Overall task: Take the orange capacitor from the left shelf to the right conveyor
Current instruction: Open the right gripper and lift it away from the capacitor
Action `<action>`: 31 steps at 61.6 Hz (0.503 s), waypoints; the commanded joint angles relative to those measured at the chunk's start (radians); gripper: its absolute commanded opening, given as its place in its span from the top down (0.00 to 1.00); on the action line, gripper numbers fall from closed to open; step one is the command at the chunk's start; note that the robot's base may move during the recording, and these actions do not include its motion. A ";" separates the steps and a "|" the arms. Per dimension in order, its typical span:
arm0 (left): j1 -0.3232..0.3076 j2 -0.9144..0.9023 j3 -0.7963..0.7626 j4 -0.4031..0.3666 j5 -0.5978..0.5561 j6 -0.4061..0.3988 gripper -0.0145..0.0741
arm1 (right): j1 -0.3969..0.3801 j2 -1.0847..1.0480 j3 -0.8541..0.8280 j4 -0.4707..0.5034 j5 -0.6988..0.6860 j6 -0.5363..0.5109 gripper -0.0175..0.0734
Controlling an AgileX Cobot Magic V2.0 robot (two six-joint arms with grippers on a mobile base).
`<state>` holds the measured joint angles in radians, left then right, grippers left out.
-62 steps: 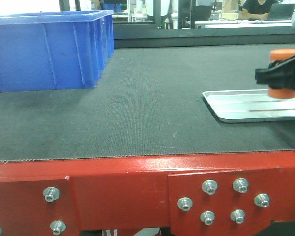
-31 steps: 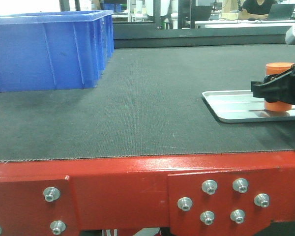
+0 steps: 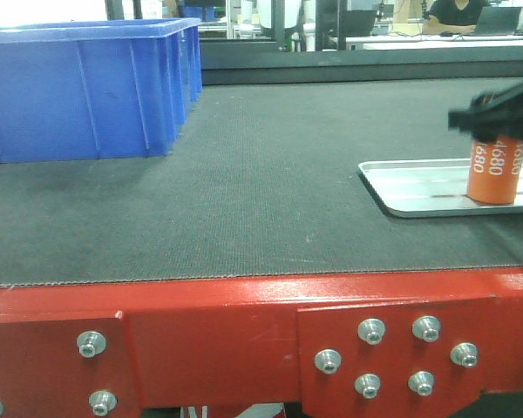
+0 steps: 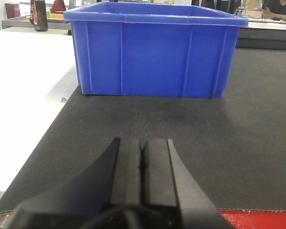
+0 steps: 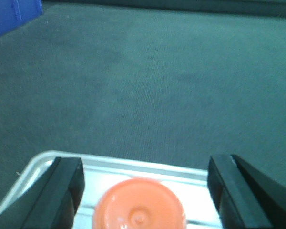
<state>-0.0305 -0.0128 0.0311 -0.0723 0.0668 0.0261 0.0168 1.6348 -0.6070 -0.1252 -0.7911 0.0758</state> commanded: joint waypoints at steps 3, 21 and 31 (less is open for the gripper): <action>-0.005 -0.011 -0.005 -0.002 -0.091 -0.002 0.98 | -0.002 -0.210 -0.024 -0.003 0.123 0.047 0.12; -0.005 -0.011 -0.005 -0.002 -0.091 -0.002 0.98 | 0.002 -0.603 -0.024 -0.003 0.593 0.171 0.44; -0.005 -0.011 -0.005 -0.002 -0.091 -0.002 0.98 | 0.002 -0.810 -0.024 -0.003 0.834 0.171 0.64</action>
<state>-0.0305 -0.0128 0.0311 -0.0723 0.0668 0.0261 0.0168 0.9310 -0.6036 -0.1270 -0.0072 0.2423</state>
